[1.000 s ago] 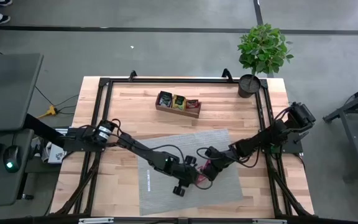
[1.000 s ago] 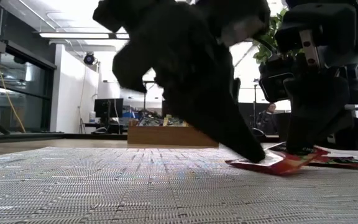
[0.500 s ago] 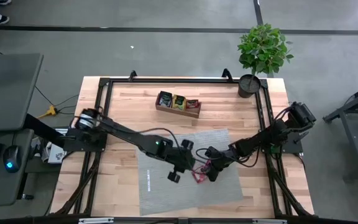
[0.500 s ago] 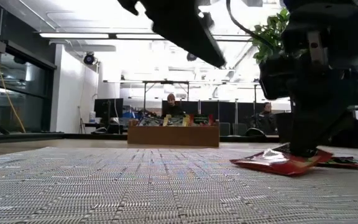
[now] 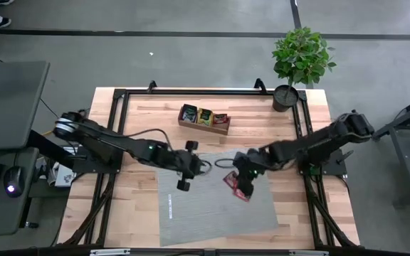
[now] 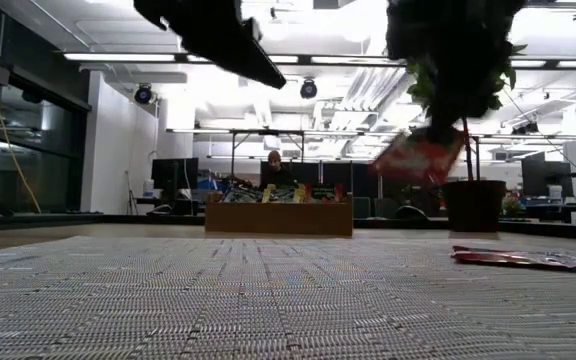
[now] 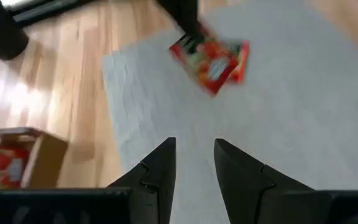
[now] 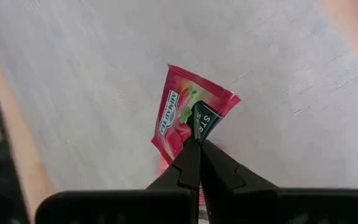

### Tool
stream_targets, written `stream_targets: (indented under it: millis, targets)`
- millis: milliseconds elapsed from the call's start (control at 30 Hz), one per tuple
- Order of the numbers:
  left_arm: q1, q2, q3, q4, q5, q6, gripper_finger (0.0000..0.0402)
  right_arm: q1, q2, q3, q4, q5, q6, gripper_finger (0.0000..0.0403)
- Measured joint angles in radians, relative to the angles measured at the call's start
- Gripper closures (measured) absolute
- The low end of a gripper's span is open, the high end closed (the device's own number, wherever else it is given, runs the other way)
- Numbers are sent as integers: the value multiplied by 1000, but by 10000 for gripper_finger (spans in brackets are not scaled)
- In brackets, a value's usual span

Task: Pick & Place Tea
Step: Put the red tea bag into the right section of the wooden organizer

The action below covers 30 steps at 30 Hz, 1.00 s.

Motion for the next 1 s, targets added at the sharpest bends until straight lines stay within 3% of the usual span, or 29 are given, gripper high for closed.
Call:
stream_targets:
  millis: [133, 367, 667, 1000]
  targets:
    - [39, -96, -188, 242, 85, -75, 293, -84, 5, 165, -245, -5, -229, 402]
    - [87, -202, -439, 626, 151, -183, 293, -236, 8, 389, -490, 51, -546, 402]
    - [158, -222, -758, 1187, 161, -381, 293, -371, 14, 546, -548, 166, -866, 402]
    - [165, -222, -822, 1323, 159, -401, 293, -454, 185, 669, -551, 237, -1091, 402]
